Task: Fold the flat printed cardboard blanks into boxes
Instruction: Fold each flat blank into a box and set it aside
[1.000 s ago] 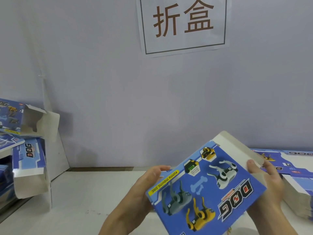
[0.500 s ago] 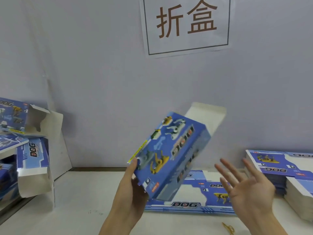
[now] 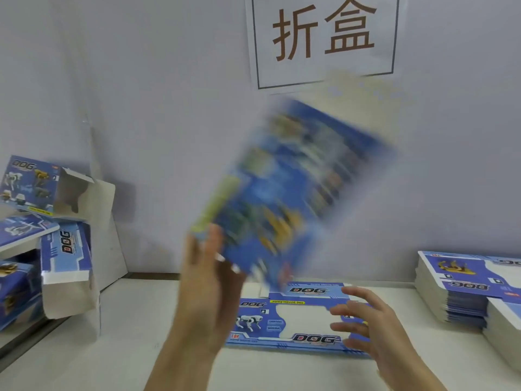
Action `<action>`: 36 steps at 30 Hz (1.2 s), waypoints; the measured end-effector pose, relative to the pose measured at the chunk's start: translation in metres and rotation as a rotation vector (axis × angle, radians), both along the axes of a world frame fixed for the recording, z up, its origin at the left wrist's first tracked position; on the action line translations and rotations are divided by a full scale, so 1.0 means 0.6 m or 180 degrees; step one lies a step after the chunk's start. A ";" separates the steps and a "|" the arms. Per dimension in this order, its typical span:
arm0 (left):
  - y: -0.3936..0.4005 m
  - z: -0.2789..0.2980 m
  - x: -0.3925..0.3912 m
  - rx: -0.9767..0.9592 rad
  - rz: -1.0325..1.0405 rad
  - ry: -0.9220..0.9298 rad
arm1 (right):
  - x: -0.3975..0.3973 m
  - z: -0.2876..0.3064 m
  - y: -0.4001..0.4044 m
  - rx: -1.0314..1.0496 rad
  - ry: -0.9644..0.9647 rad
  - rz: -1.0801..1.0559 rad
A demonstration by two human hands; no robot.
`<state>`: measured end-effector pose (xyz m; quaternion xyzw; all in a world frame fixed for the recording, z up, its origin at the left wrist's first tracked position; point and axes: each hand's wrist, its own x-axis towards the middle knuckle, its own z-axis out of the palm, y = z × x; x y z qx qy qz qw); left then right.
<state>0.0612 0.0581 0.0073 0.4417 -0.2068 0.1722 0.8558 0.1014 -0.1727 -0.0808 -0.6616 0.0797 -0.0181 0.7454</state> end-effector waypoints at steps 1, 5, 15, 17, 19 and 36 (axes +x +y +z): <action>0.016 0.009 0.001 -0.0374 0.0068 -0.0101 | 0.003 -0.001 0.000 -0.0090 -0.0060 -0.0019; 0.052 -0.005 0.003 -0.0035 -0.0047 0.0203 | 0.010 -0.002 0.006 -0.0170 -0.0040 -0.0046; -0.038 -0.158 0.067 0.4663 0.0624 0.1078 | 0.022 -0.012 0.006 -0.0451 -0.0029 -0.0151; -0.046 -0.196 0.080 0.5773 0.0556 0.1479 | 0.024 -0.016 0.007 -0.0516 -0.0034 -0.0168; -0.038 -0.214 0.086 0.5972 0.0611 0.1589 | 0.024 -0.018 0.010 -0.0574 -0.0033 -0.0150; -0.023 -0.206 0.086 0.5318 0.1483 0.1227 | 0.006 -0.009 0.006 -0.0267 -0.0737 -0.0344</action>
